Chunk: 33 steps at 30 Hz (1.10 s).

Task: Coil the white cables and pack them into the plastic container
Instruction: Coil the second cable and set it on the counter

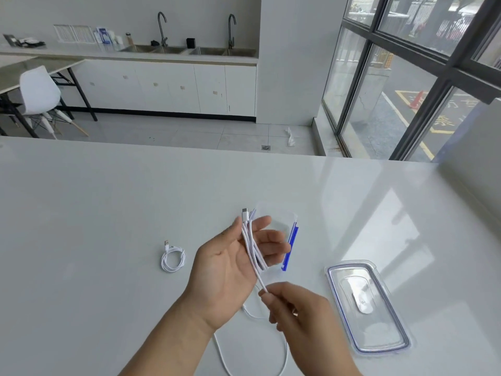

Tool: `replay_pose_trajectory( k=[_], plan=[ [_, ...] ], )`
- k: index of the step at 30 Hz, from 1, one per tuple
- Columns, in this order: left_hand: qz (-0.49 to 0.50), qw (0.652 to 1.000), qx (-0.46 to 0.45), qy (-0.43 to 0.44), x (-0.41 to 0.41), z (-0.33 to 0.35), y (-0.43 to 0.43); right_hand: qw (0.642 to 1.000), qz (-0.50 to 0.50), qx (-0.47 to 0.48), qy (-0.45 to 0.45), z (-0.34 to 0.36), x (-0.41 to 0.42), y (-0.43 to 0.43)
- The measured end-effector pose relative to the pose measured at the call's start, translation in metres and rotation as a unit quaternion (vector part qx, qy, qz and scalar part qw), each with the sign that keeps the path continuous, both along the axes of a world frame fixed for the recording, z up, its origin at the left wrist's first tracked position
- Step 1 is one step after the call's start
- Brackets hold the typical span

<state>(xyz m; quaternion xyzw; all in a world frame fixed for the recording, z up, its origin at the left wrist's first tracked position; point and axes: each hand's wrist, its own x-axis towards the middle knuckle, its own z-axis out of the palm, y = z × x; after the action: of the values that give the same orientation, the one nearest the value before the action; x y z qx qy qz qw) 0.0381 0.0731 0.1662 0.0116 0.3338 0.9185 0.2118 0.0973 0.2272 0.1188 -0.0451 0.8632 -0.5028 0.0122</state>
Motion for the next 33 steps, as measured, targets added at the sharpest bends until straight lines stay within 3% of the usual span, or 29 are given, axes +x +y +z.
replay_pose_trajectory(
  k=[3,6,9,11,13,14,15,18,20,33],
  plan=[
    [-0.034,0.998,-0.038,0.049,0.006,0.000,-0.001,0.992,0.018,-0.083,-0.093,-0.006,-0.009,0.013],
    [-0.094,0.990,-0.047,0.095,0.007,-0.001,-0.006,0.956,-0.016,-0.240,-0.170,-0.001,-0.019,0.032],
    [-0.121,0.988,-0.019,0.097,0.008,-0.004,-0.009,0.894,-0.014,-0.388,-0.223,0.005,-0.028,0.044],
    [-0.123,0.988,-0.004,0.093,0.009,-0.006,-0.007,0.834,0.004,-0.492,-0.248,0.008,-0.030,0.045],
    [-0.120,0.989,-0.002,0.089,0.010,-0.007,-0.006,0.783,0.028,-0.572,-0.243,0.008,-0.032,0.042],
    [-0.121,0.989,-0.004,0.088,0.010,-0.007,-0.006,0.776,0.042,-0.587,-0.227,0.009,-0.034,0.039],
    [-0.124,0.988,-0.009,0.090,0.010,-0.007,-0.006,0.785,0.050,-0.581,-0.207,0.010,-0.035,0.035],
    [-0.150,0.982,-0.026,0.108,0.014,-0.007,-0.002,0.870,0.033,-0.475,-0.131,0.015,-0.040,0.024],
    [-0.165,0.979,-0.032,0.112,0.017,-0.007,0.000,0.907,0.041,-0.411,-0.086,0.018,-0.044,0.022],
    [-0.173,0.979,-0.011,0.105,0.012,-0.009,-0.003,0.932,0.081,-0.352,-0.010,0.026,-0.038,0.017]
  ],
)
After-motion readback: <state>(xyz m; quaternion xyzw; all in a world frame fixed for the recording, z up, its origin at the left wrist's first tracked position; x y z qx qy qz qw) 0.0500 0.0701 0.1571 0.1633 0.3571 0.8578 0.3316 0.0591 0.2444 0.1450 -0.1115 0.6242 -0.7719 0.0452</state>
